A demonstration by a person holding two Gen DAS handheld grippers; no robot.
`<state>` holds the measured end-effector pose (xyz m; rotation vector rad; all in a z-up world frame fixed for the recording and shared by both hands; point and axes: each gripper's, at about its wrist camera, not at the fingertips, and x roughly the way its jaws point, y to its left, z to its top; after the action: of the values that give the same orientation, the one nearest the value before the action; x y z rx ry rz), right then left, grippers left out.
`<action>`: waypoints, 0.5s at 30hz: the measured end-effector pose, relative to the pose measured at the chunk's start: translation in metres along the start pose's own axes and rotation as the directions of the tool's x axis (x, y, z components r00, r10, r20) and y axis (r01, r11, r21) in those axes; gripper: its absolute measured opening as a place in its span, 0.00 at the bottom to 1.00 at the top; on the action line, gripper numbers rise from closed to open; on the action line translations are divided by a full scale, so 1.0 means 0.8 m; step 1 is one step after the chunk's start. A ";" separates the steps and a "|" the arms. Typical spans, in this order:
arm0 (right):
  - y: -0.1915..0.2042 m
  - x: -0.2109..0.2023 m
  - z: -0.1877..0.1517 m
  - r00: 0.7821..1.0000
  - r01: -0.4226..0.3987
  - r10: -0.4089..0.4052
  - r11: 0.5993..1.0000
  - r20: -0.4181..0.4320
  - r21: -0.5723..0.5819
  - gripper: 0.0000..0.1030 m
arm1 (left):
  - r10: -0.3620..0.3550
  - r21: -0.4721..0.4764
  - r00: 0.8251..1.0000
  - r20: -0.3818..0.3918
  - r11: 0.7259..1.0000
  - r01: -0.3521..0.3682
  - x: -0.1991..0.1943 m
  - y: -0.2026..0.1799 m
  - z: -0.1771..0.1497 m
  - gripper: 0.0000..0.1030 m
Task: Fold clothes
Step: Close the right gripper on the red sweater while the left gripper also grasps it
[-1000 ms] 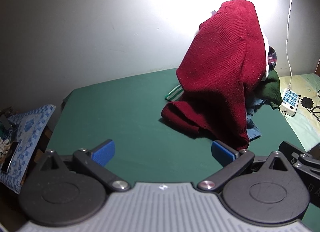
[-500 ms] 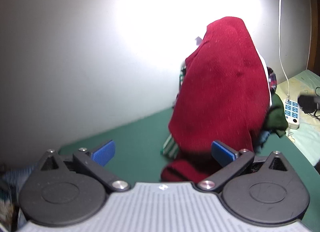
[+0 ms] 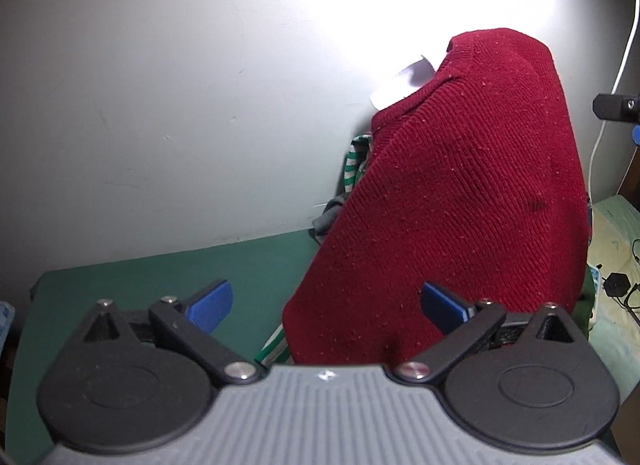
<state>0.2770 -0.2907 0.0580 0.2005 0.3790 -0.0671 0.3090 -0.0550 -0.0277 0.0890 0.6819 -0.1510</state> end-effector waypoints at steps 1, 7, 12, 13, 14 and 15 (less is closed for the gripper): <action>-0.001 0.008 0.006 1.000 -0.009 0.009 1.000 0.006 0.004 0.76 | 0.000 0.000 1.000 -0.008 1.000 0.000 0.007 -0.001 0.003 0.89; 0.012 0.050 0.037 0.999 -0.001 0.004 0.999 0.052 -0.047 0.78 | -0.023 0.017 0.999 -0.044 1.000 0.024 0.045 -0.010 0.015 0.77; -0.004 0.088 0.041 0.999 0.012 -0.012 1.000 0.050 -0.010 0.73 | -0.073 0.041 0.994 -0.082 0.996 0.077 0.063 -0.022 0.019 0.22; -0.008 0.092 0.040 0.999 -0.008 0.007 1.000 0.051 0.001 0.53 | -0.074 0.048 0.994 -0.075 0.996 0.078 0.063 -0.025 0.019 0.20; -0.012 0.094 0.038 0.998 -0.041 0.040 0.999 0.050 0.007 0.16 | -0.082 0.050 0.994 -0.070 0.995 0.086 0.064 -0.026 0.019 0.15; -0.017 0.095 0.037 0.996 -0.073 0.072 0.997 0.046 0.017 0.09 | -0.091 0.044 0.994 -0.066 0.995 0.095 0.064 -0.027 0.018 0.12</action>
<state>0.3570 -0.3119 0.0536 0.2302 0.3258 -0.0035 0.3533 -0.0835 -0.0493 0.1079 0.7472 -0.2547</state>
